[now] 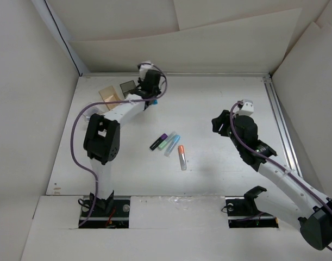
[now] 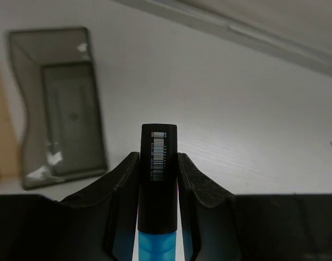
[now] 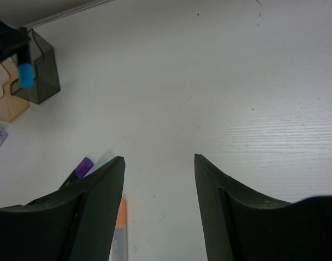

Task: Sort the stationery into containers
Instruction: Pick up the pen from the center of the board, then place the pen in the storage box.

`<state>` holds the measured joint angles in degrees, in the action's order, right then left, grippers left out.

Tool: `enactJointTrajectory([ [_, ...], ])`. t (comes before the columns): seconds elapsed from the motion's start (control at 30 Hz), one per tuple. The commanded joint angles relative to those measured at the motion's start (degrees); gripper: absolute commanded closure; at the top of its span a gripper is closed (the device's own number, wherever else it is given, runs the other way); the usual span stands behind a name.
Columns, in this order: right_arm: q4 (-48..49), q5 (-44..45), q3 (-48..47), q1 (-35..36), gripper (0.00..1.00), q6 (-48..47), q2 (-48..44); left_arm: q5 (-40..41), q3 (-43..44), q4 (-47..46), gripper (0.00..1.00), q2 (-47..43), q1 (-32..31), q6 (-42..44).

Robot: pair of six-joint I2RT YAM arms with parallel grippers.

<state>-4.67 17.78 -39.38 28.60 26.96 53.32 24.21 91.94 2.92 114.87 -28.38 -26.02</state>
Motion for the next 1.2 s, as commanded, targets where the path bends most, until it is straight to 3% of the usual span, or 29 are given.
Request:
enactJointTrajectory([
  [0.0,3.0,-0.4,-1.6,0.4,0.4,-0.5,-1.4,-1.6,2.0,2.3,0.9,-5.7,7.9,-1.3],
  [0.17,3.0,-0.4,-1.6,0.4,0.4,-0.5,-1.4,-0.8,4.1,1.7,0.89,-5.2,15.7,-0.6],
  [0.4,3.0,-0.4,-1.6,0.9,0.4,-0.5,-1.4,2.3,10.2,4.5,0.89,1.6,15.7,0.9],
  [0.9,3.5,-0.4,-1.6,0.9,0.4,-0.5,0.3,0.3,10.9,1.0,0.85,7.5,15.7,2.9],
  [1.1,3.5,-0.4,-1.6,0.9,0.4,-0.5,0.9,0.8,11.4,1.0,0.67,8.2,15.7,4.1],
  [1.17,3.5,-0.4,-1.6,0.9,0.4,-0.5,0.9,0.8,11.4,1.0,0.55,8.2,15.7,4.1],
])
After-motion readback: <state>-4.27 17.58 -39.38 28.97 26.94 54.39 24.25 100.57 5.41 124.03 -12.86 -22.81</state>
